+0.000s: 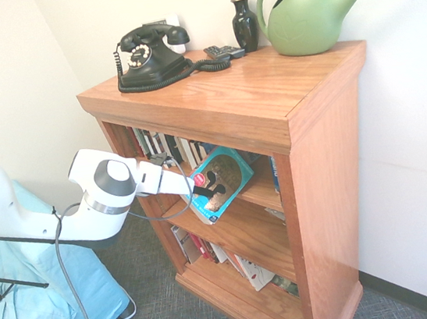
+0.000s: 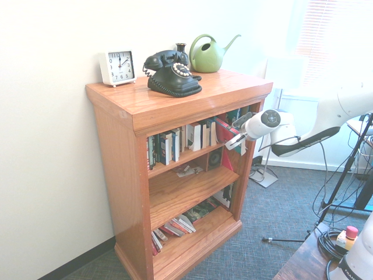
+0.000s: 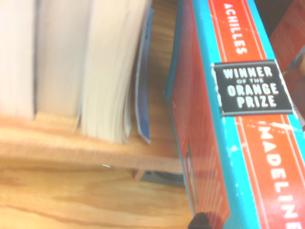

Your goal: Organize the shelf

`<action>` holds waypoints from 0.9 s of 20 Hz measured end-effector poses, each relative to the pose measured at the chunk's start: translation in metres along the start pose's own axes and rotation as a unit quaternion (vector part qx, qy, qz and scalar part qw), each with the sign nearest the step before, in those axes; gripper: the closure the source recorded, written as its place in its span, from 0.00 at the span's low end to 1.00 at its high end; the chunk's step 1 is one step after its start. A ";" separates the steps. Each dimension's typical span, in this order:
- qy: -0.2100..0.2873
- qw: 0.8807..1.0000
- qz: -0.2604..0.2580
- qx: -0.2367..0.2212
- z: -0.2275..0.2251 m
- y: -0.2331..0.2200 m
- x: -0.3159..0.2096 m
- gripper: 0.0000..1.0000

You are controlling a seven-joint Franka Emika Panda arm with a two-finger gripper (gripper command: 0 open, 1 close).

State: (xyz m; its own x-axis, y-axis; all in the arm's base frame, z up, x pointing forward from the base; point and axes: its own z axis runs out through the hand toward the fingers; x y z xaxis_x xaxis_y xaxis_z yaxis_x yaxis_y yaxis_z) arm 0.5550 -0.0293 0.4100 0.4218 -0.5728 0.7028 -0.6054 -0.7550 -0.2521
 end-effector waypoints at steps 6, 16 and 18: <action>-0.016 1.000 0.022 0.003 0.011 -0.008 0.020 1.00; -0.026 0.999 0.027 0.008 0.029 -0.022 0.046 1.00; -0.033 0.999 0.029 0.014 0.030 -0.026 0.049 1.00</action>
State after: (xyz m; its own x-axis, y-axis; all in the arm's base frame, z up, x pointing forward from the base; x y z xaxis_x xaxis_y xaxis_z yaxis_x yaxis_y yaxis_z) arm 0.6120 -0.0475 0.4307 0.4303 -0.6350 0.6416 -0.6117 -0.7278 -0.3101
